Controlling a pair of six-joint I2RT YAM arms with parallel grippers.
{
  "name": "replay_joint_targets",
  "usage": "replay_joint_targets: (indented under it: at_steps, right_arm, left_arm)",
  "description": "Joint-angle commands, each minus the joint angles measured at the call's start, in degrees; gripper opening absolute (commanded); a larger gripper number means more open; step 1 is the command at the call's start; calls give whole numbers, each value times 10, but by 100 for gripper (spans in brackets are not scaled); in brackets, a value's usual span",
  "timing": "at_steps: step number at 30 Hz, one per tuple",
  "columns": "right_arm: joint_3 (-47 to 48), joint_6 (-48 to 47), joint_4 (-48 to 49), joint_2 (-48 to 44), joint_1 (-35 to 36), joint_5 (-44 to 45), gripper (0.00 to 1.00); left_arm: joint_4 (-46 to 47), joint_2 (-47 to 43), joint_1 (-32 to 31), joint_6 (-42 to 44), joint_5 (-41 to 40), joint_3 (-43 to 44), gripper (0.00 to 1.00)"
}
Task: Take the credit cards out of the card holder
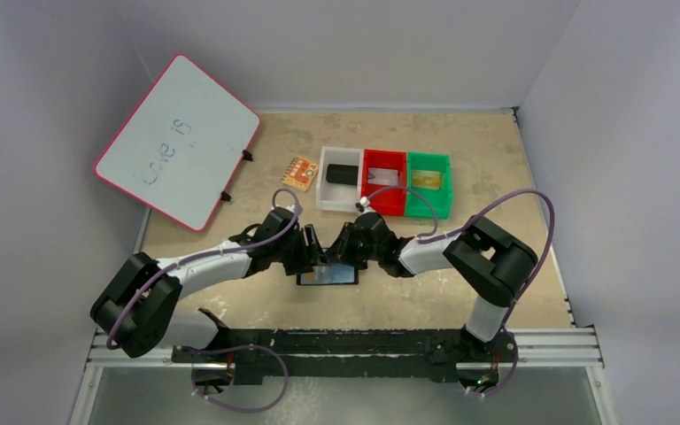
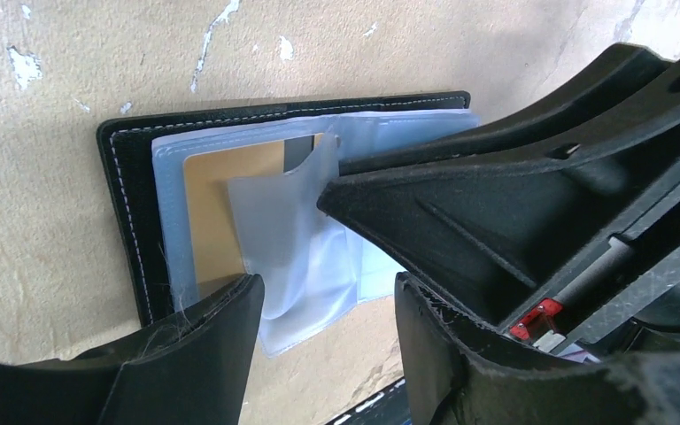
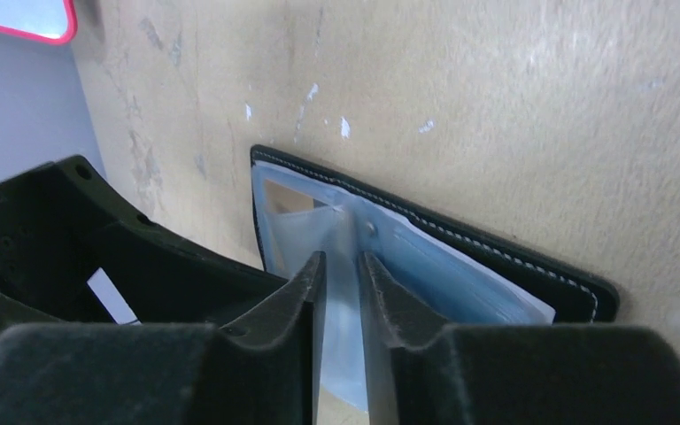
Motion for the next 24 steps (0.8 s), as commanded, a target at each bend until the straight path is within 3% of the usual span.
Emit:
replay_joint_targets:
  at_steps: [1, 6, 8, 10, 16, 24]
  right_arm:
    - [18, -49, -79, 4, -1, 34, 27]
    - [31, -66, -96, -6, 4, 36, 38]
    - [48, -76, -118, -6, 9, 46, 38]
    - [65, -84, -140, 3, 15, 53, 35]
    - [96, -81, -177, 26, 32, 78, 10]
    - [17, -12, -111, 17, 5, 33, 0]
  left_arm:
    - [-23, 12, -8, 9, -40, -1, 57]
    - [-18, 13, -9, 6, -43, -3, 57]
    - [-15, 14, -9, 5, -42, -5, 56]
    - [-12, 14, -9, 4, -41, -4, 56]
    - [-16, 9, -9, 3, -46, -4, 55]
    - [-54, -33, -9, 1, -103, 1, 57]
